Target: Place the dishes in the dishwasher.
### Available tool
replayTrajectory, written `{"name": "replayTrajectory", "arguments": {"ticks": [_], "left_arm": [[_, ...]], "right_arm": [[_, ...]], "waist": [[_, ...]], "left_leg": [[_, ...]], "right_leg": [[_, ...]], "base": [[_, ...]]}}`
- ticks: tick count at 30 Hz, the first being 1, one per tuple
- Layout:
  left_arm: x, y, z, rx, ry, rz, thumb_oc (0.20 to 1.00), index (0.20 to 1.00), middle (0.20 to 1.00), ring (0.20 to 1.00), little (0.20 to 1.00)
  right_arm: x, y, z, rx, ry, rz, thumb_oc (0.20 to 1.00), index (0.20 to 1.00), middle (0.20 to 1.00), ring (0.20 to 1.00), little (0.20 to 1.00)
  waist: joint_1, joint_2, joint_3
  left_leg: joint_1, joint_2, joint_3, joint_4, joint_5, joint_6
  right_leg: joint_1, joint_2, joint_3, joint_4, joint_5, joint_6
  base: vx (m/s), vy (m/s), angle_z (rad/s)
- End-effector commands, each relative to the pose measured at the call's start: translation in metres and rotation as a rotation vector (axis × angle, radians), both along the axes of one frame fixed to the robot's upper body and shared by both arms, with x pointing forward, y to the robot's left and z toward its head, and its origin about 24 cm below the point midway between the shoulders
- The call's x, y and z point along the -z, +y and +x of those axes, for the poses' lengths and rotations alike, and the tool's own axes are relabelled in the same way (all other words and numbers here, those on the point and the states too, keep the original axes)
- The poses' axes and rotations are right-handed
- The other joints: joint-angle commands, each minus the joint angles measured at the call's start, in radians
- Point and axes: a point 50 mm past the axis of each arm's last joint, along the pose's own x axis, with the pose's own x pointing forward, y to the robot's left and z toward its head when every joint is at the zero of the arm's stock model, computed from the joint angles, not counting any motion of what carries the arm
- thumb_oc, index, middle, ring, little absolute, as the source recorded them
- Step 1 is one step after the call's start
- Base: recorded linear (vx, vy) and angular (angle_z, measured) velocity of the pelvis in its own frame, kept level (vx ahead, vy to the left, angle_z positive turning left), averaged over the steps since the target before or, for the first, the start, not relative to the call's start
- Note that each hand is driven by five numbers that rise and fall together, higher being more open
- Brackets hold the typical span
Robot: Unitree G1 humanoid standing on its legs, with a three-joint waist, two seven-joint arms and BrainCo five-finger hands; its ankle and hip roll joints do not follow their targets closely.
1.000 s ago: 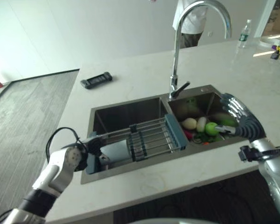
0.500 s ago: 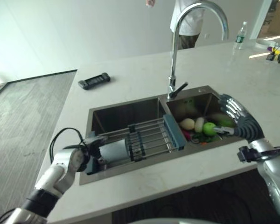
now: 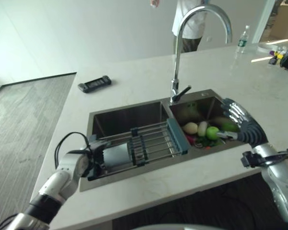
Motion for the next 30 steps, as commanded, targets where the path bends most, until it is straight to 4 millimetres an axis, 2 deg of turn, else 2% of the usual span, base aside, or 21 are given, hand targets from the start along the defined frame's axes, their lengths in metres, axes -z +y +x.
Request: {"name": "replayTrajectory", "arguments": {"ticks": [1,4,5,12,20,26,30], "left_arm": [[-0.034,-0.006,0.027,0.049,-0.145,0.018,1.0,1.0,1.0,1.0,1.0],[-0.047,-0.006,0.025,0.069,-0.169,0.022,1.0,1.0,1.0,1.0,1.0],[-0.056,-0.006,0.023,0.081,-0.192,0.017,1.0,1.0,1.0,1.0,1.0],[-0.083,-0.011,0.017,0.136,-0.244,-0.03,1.0,1.0,1.0,1.0,1.0],[-0.071,-0.012,0.018,0.122,-0.205,-0.033,1.0,1.0,1.0,1.0,1.0],[-0.049,-0.011,0.024,0.097,-0.184,-0.047,1.0,1.0,1.0,1.0,1.0],[-0.042,-0.01,0.024,0.086,-0.182,-0.055,1.0,1.0,1.0,1.0,1.0]], "right_arm": [[-0.038,0.005,0.007,-0.025,-0.202,-0.001,1.0,1.0,1.0,1.0,1.0],[-0.039,0.004,0.006,-0.014,-0.204,-0.005,1.0,1.0,1.0,1.0,1.0],[-0.041,0.003,0.005,-0.008,-0.205,-0.008,1.0,1.0,1.0,1.0,1.0],[-0.045,0.002,0.002,-0.003,-0.209,-0.012,1.0,1.0,1.0,1.0,1.0],[-0.041,0.004,0.004,-0.01,-0.198,-0.01,1.0,1.0,1.0,1.0,1.0],[-0.037,0.007,0.006,-0.027,-0.186,-0.011,1.0,1.0,1.0,1.0,1.0],[-0.037,0.006,0.006,-0.034,-0.184,-0.012,1.0,1.0,1.0,1.0,1.0]], "waist": [[-0.017,0.021,0.036],[-0.012,0.023,0.038],[-0.009,0.025,0.04],[-0.001,0.031,0.042],[-0.009,0.032,0.041],[-0.027,0.03,0.039],[-0.036,0.03,0.04]], "left_leg": [[0.037,0.023,0.038,0.007,-0.065,0.004],[0.038,0.023,0.036,0.007,-0.065,0.004],[0.038,0.023,0.036,0.007,-0.065,0.004],[0.035,0.022,0.029,0.007,-0.067,0.003],[0.035,0.021,0.034,0.007,-0.069,0.005],[0.039,0.019,0.047,0.007,-0.071,0.009],[0.044,0.018,0.057,0.007,-0.074,0.011]], "right_leg": [[0.034,0.005,-0.034,0.006,-0.067,0.053],[0.035,0.005,-0.034,0.006,-0.067,0.053],[0.036,0.006,-0.034,0.006,-0.067,0.052],[0.037,0.003,-0.042,0.006,-0.07,0.052],[0.035,0.002,-0.039,0.006,-0.07,0.053],[0.031,0.007,-0.025,0.006,-0.069,0.053],[0.03,0.008,-0.018,0.006,-0.069,0.053]], "base": [[0.0,0.0,0.0],[0.0,0.0,0.0],[0.0,0.0,0.0],[0.0,0.0,0.0],[0.0,0.0,0.0],[0.03,0.003,-0.03],[0.01,0.013,-0.11]]}}
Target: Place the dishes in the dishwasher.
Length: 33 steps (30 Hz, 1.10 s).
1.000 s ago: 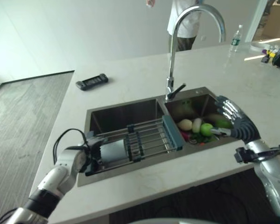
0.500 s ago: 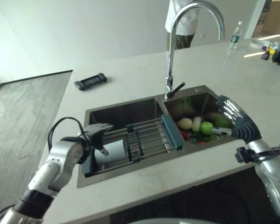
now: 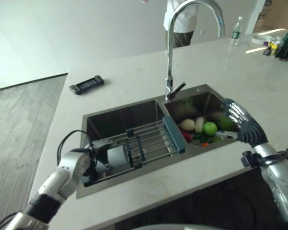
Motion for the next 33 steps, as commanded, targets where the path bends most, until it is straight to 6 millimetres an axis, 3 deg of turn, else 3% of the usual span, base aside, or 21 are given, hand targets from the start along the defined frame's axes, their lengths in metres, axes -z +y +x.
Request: {"name": "replayTrajectory", "arguments": {"ticks": [1,33], "left_arm": [[-0.033,0.002,0.023,-0.006,-0.165,-0.005,1.0,1.0,1.0,1.0,1.0],[0.007,0.012,0.019,-0.126,-0.066,-0.012,1.0,1.0,1.0,1.0,1.0]], "right_arm": [[-0.037,0.007,0.005,-0.041,-0.19,-0.009,1.0,1.0,1.0,1.0,1.0],[-0.036,0.006,0.005,-0.051,-0.186,-0.017,1.0,1.0,1.0,1.0,1.0]], "waist": [[-0.01,0.004,0.025],[-0.019,-0.007,0.026]], "left_leg": [[0.043,0.02,0.031,0.007,-0.065,0.013],[0.05,0.018,0.046,0.007,-0.07,0.018]], "right_leg": [[0.046,0.005,-0.042,0.007,-0.068,0.051],[0.043,0.012,-0.033,0.007,-0.067,0.05]], "base": [[0.0,0.0,0.0],[0.0,0.001,-0.02]]}}
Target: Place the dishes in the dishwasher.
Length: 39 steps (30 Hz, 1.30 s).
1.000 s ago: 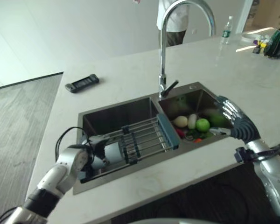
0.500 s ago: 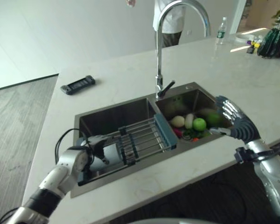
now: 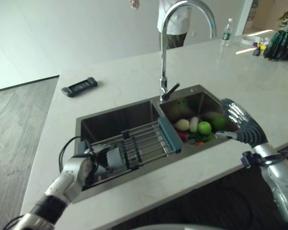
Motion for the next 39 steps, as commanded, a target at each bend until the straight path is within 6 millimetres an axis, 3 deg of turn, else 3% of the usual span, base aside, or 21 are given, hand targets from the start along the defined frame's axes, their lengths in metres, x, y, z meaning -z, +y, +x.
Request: {"name": "replayTrajectory", "arguments": {"ticks": [1,23,39], "left_arm": [[-0.019,0.006,0.021,-0.024,-0.092,0.006,1.0,1.0,1.0,1.0,1.0],[0.007,0.021,0.01,-0.115,-0.008,0.028,1.0,1.0,1.0,1.0,1.0],[0.014,0.03,0.005,-0.149,0.017,0.053,1.0,1.0,1.0,1.0,1.0]], "right_arm": [[-0.036,0.006,0.006,-0.041,-0.188,-0.014,1.0,1.0,1.0,1.0,1.0],[-0.035,0.007,0.008,-0.041,-0.18,-0.027,1.0,1.0,1.0,1.0,1.0],[-0.034,0.005,0.007,-0.04,-0.177,-0.032,1.0,1.0,1.0,1.0,1.0]], "waist": [[-0.008,0.007,0.027],[-0.003,0.008,0.034],[-0.002,0.006,0.039]], "left_leg": [[0.035,0.017,0.022,0.008,-0.063,0.02],[0.038,0.011,0.017,0.008,-0.067,0.022],[0.041,0.008,0.018,0.008,-0.069,0.023]], "right_leg": [[0.043,0.009,-0.056,0.007,-0.07,0.049],[0.045,0.008,-0.058,0.007,-0.07,0.049],[0.046,0.008,-0.058,0.007,-0.068,0.048]], "base": [[0.0,0.0,0.0],[0.0,0.0,0.0],[0.0,0.0,0.0]]}}
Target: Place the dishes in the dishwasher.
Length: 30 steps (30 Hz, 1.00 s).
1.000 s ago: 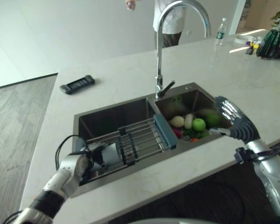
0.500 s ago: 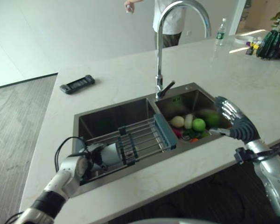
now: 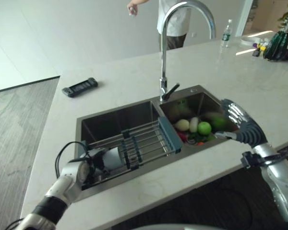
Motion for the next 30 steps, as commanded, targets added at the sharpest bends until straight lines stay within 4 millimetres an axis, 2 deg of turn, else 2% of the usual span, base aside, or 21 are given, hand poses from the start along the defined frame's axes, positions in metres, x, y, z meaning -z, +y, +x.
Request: {"name": "replayTrajectory", "arguments": {"ticks": [1,16,17,18,23,30], "left_arm": [[-0.005,0.015,0.009,-0.038,-0.001,0.064,1.0,1.0,1.0,1.0,1.0],[0.006,0.025,0.0,-0.089,0.092,0.088,1.0,1.0,1.0,1.0,1.0],[0.009,0.025,-0.001,-0.081,0.122,0.108,0.495,0.495,0.495,0.495,0.495],[0.01,0.024,-0.002,-0.078,0.136,0.11,0.2,0.2,0.2,0.2,0.2],[0.015,0.022,-0.002,-0.043,0.164,0.142,0.2,0.2,0.2,0.2,0.2],[0.018,0.009,-0.001,0.012,0.142,0.076,0.2,0.2,0.2,0.2,0.2]], "right_arm": [[-0.034,0.005,0.007,-0.044,-0.175,-0.017,1.0,1.0,1.0,1.0,1.0],[-0.036,0.007,0.009,-0.043,-0.179,-0.03,1.0,1.0,1.0,1.0,1.0],[-0.035,0.007,0.009,-0.042,-0.179,-0.032,1.0,1.0,1.0,1.0,1.0],[-0.036,0.008,0.009,-0.043,-0.179,-0.031,1.0,1.0,1.0,1.0,1.0],[-0.037,0.009,0.01,-0.054,-0.185,-0.033,1.0,1.0,1.0,1.0,1.0],[-0.038,0.008,0.009,-0.053,-0.188,-0.032,1.0,1.0,1.0,1.0,1.0]], "waist": [[-0.003,0.007,0.04],[0.0,0.013,0.041],[0.0,0.014,0.04],[0.0,0.014,0.039],[-0.006,0.014,0.04],[-0.005,0.01,0.04]], "left_leg": [[0.04,0.008,0.018,0.008,-0.069,0.023],[0.039,0.005,0.013,0.008,-0.07,0.023],[0.038,0.005,0.012,0.008,-0.07,0.023],[0.038,0.005,0.011,0.008,-0.07,0.024],[0.038,0.004,0.014,0.008,-0.071,0.025],[0.038,0.004,0.016,0.008,-0.072,0.026]], "right_leg": [[0.045,0.008,-0.058,0.007,-0.07,0.047],[0.045,0.007,-0.061,0.007,-0.071,0.045],[0.045,0.007,-0.062,0.007,-0.072,0.045],[0.044,0.007,-0.062,0.007,-0.072,0.045],[0.044,0.007,-0.062,0.007,-0.072,0.045],[0.046,0.007,-0.068,0.007,-0.073,0.045]], "base": [[0.0,0.0,0.0],[0.0,0.0,0.0],[0.0,0.0,0.0],[0.0,0.0,0.0],[-0.04,-0.004,-0.01],[0.0,-0.001,0.0]]}}
